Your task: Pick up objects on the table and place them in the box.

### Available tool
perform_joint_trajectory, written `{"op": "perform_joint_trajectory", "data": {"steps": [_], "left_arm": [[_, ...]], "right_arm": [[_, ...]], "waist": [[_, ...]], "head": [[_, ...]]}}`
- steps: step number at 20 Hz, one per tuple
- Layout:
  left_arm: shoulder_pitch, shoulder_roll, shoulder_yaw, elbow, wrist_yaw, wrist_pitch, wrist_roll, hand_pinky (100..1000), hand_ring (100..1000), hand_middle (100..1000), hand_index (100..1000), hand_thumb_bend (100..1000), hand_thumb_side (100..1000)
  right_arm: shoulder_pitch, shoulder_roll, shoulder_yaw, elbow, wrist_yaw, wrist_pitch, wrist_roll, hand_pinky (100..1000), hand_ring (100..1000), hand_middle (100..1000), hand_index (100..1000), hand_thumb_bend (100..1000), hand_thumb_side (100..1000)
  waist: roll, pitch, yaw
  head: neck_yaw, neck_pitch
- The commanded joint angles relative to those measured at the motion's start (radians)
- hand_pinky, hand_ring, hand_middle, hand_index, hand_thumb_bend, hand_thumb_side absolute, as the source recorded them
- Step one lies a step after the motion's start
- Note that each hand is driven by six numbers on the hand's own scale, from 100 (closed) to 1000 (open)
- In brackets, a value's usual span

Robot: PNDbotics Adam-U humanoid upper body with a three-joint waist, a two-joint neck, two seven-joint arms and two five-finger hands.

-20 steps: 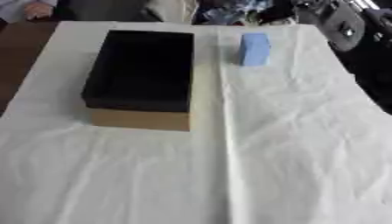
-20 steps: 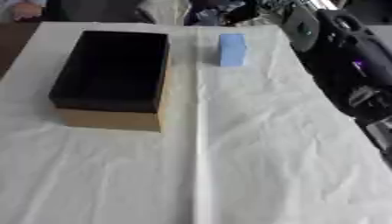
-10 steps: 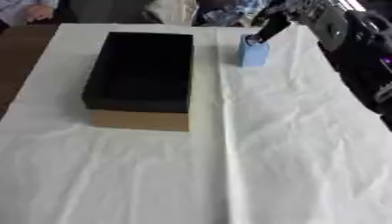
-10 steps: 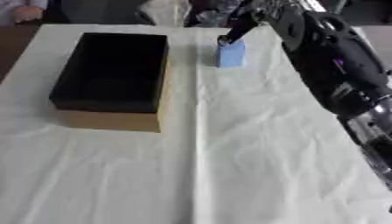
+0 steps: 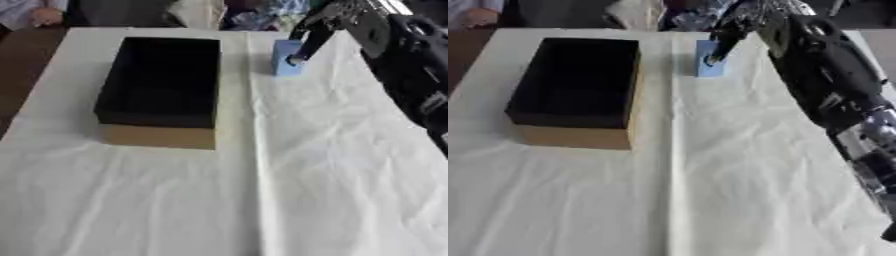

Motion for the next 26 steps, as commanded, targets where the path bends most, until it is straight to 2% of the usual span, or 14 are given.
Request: {"op": "perform_joint_trajectory", "data": {"steps": [1, 7, 12, 18, 26], "left_arm": [[-0.007, 0.019, -0.001, -0.019, 0.002, 0.000, -0.003, 966, 702, 673, 870, 100, 533], [-0.006, 0.019, -0.002, -0.019, 0.001, 0.002, -0.005, 967, 702, 673, 870, 100, 537], [-0.007, 0.017, -0.003, -0.019, -0.001, 0.001, -0.007, 968, 703, 673, 870, 100, 542], [-0.009, 0.014, -0.003, -0.019, -0.002, 0.001, -0.010, 969, 703, 673, 871, 100, 548], [-0.013, 0.010, -0.005, -0.019, -0.004, 0.001, -0.012, 969, 702, 671, 870, 100, 550]], "right_arm": [[-0.033, -0.017, -0.015, -0.042, 0.010, 0.013, -0.001, 1000, 1000, 1000, 1000, 241, 274], [-0.047, -0.033, -0.010, -0.107, 0.030, 0.035, -0.001, 1000, 1000, 1000, 1000, 307, 106], [-0.062, -0.037, -0.013, -0.124, 0.070, 0.049, -0.001, 1000, 1000, 1000, 1000, 336, 100], [-0.076, -0.036, -0.006, -0.098, 0.117, 0.043, -0.001, 1000, 1000, 1000, 1000, 407, 100], [-0.084, -0.035, -0.014, -0.055, 0.195, 0.033, -0.001, 1000, 1000, 1000, 1000, 386, 100]], "waist": [[0.002, -0.020, 0.001], [-0.001, -0.013, 0.004], [-0.002, -0.002, 0.013], [-0.005, 0.017, 0.022], [-0.005, 0.033, 0.027]], "head": [[0.001, 0.002], [0.003, 0.002], [0.006, -0.004], [0.009, -0.012], [0.005, -0.024]]}}
